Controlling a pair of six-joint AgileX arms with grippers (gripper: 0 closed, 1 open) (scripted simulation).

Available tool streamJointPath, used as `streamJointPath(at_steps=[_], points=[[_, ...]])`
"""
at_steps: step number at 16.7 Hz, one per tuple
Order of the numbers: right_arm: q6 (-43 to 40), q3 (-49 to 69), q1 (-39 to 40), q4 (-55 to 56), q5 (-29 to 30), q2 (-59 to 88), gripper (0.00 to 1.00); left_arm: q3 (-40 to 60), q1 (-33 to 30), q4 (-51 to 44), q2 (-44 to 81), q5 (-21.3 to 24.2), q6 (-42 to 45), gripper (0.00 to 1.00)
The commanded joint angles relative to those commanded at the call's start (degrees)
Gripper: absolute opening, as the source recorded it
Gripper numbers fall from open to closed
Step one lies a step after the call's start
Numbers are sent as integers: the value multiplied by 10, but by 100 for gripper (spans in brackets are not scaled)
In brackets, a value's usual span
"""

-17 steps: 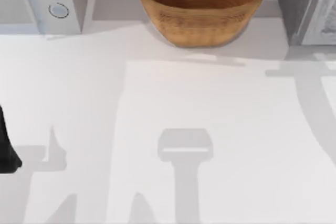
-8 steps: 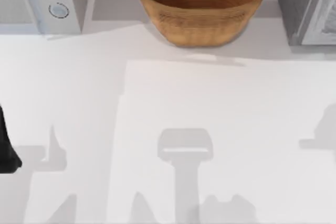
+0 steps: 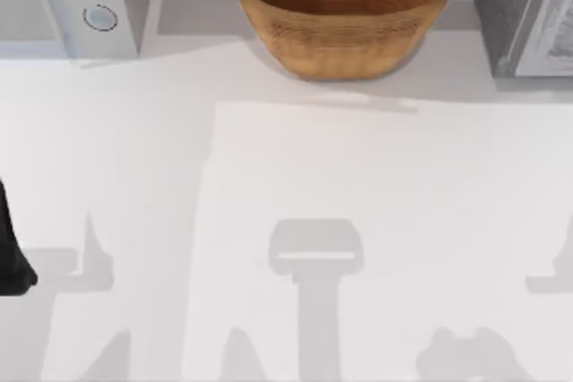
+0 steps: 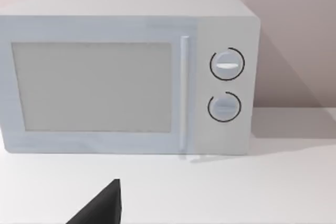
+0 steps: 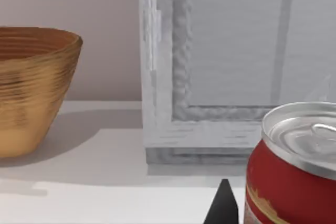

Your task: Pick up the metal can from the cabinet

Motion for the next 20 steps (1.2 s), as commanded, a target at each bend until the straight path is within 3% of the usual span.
streamJointPath(at_steps=[9, 14, 20], points=[[2, 13, -2, 51, -26, 56, 0, 0, 0, 0, 0, 0, 0, 100], [4, 46, -18, 211, -105, 237, 0, 0, 0, 0, 0, 0, 0, 100], [9, 96, -50, 481, -237, 558, 0, 0, 0, 0, 0, 0, 0, 100]])
